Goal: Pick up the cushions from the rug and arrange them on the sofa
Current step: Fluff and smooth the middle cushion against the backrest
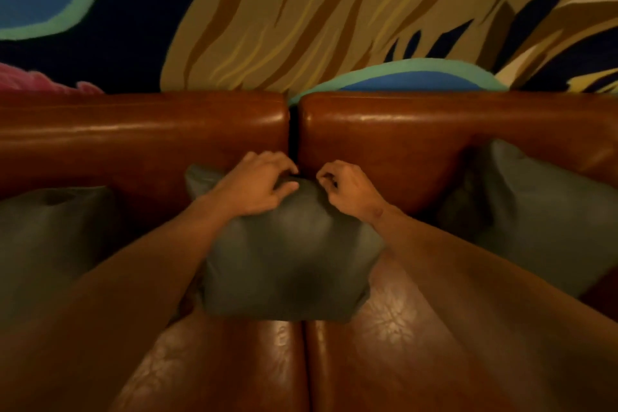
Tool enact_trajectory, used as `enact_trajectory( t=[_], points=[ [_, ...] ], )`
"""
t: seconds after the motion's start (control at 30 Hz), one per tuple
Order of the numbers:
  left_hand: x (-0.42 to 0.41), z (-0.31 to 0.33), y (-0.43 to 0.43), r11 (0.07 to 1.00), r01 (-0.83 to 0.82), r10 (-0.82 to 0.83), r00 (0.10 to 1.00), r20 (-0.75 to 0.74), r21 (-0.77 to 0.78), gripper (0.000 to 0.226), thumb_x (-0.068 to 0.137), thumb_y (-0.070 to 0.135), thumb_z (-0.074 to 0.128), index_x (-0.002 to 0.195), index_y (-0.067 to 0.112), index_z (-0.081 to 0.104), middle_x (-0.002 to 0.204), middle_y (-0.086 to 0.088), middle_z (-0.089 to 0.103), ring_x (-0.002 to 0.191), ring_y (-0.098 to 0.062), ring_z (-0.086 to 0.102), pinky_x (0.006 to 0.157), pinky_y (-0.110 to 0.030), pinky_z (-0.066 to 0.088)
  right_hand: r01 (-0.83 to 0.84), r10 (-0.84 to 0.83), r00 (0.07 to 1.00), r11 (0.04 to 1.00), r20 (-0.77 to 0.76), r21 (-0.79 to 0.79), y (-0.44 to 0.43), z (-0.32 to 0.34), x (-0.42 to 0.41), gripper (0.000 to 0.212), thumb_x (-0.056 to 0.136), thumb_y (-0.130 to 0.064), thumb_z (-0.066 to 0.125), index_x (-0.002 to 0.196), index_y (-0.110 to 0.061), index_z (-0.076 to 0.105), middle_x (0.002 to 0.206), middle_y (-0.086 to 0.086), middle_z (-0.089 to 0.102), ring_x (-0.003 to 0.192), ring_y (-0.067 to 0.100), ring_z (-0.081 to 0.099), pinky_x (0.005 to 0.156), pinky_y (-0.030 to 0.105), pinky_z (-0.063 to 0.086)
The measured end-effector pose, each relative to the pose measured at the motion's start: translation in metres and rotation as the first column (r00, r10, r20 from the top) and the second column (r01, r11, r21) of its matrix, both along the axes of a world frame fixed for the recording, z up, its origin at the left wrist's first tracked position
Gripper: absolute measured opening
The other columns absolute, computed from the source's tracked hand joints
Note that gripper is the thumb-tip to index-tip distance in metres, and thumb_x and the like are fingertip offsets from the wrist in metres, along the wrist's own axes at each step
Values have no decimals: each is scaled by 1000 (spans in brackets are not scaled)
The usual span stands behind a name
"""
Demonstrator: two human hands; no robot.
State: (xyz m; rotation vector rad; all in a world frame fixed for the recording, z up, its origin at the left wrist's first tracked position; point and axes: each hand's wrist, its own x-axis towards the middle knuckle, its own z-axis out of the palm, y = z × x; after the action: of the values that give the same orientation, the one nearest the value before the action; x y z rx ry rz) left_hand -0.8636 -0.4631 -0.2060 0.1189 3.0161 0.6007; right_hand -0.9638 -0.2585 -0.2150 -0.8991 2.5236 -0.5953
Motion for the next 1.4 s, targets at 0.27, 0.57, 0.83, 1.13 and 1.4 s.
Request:
enact_trajectory(
  t=[0.27, 0.57, 0.83, 1.13, 1.4],
  points=[
    [-77, -22, 140, 953, 300, -293, 948, 125, -40, 44, 100, 45, 54, 137, 23, 63, 137, 0, 63, 129, -22, 55, 101, -40, 37, 182, -216, 970, 949, 112, 257, 96, -16, -29, 31, 88, -1, 57, 64, -16, 45, 67, -1, 53, 68, 24, 56, 64, 33, 41],
    [-87, -42, 140, 892, 431, -403, 895, 193, -134, 24, 89, 46, 64, 102, 31, 77, 105, 13, 76, 99, -15, 66, 86, -32, 28, -124, 45, 983, 874, 177, 470, 112, -36, -33, 4, 94, -20, 63, 95, -16, 62, 115, 12, 68, 113, 34, 66, 78, 35, 45],
    [-92, -36, 134, 875, 457, -414, 877, 243, -160, 16, 89, 40, 61, 86, 30, 74, 91, 15, 74, 82, -10, 61, 96, -34, 33, -300, 138, 936, 793, 323, 531, 105, -37, -46, 10, 99, -20, 57, 98, -10, 56, 121, 16, 66, 105, 33, 65, 86, 39, 57],
    [-92, -41, 129, 898, 422, -401, 901, 164, -122, 14, 84, 37, 59, 82, 30, 71, 85, 15, 71, 76, -10, 60, 83, -26, 24, -215, 111, 959, 883, 260, 417, 110, -44, -51, 12, 85, -19, 68, 94, -12, 74, 94, 4, 68, 94, 29, 68, 78, 39, 58],
    [-95, -35, 128, 959, 282, -284, 942, 179, 38, 10, 88, 38, 69, 93, 29, 68, 101, 12, 70, 96, -15, 64, 88, -35, 41, -14, 1, 988, 996, 152, 86, 136, -28, -73, 15, 87, -17, 71, 75, -25, 71, 75, -15, 67, 71, -1, 60, 65, 28, 43]
  ],
)
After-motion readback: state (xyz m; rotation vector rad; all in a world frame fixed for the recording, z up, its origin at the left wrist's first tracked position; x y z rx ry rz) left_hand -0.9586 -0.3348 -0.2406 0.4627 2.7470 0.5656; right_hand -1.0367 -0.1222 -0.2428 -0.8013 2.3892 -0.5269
